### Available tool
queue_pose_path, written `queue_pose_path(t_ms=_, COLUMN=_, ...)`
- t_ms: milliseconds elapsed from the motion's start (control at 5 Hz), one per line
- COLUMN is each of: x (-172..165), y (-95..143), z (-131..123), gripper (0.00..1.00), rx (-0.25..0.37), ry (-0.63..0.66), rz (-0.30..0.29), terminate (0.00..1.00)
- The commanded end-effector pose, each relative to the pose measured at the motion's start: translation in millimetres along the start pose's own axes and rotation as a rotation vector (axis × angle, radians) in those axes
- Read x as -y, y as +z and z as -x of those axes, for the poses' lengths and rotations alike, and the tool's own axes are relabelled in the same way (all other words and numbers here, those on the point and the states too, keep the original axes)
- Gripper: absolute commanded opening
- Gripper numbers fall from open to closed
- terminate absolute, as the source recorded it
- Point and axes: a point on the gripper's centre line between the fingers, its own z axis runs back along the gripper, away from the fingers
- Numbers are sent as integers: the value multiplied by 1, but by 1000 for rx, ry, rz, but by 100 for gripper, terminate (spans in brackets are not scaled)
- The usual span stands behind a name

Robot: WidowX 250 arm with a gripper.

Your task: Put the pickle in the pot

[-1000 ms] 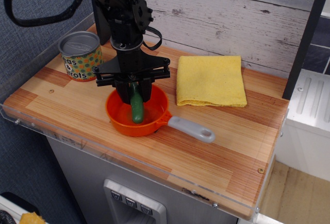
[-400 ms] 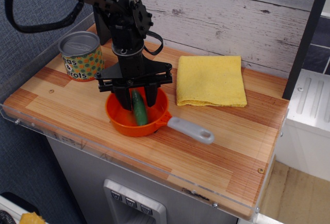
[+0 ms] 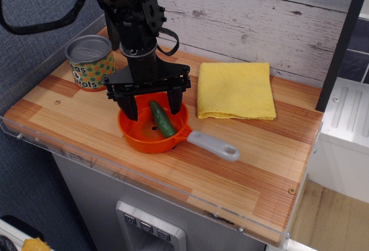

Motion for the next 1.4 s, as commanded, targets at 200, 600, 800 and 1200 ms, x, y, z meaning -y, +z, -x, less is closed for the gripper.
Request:
queue_pose_path(t_ms=200, x=18, y=58, z=4, gripper=100, rx=59, ry=-149, rz=29, terminate=0)
queue_pose_path(t_ms=600, x=48, y=93, z=49, gripper=100, rx=86, ry=-346, rz=74, terminate=0)
queue_pose_path(t_ms=800, x=60, y=98, z=67, gripper=100, rx=75, ry=-436, rz=88, terminate=0)
queue_pose_path(t_ms=1200, x=73, y=98, z=95, gripper=100, rx=40, ry=-663, rz=82, terminate=0)
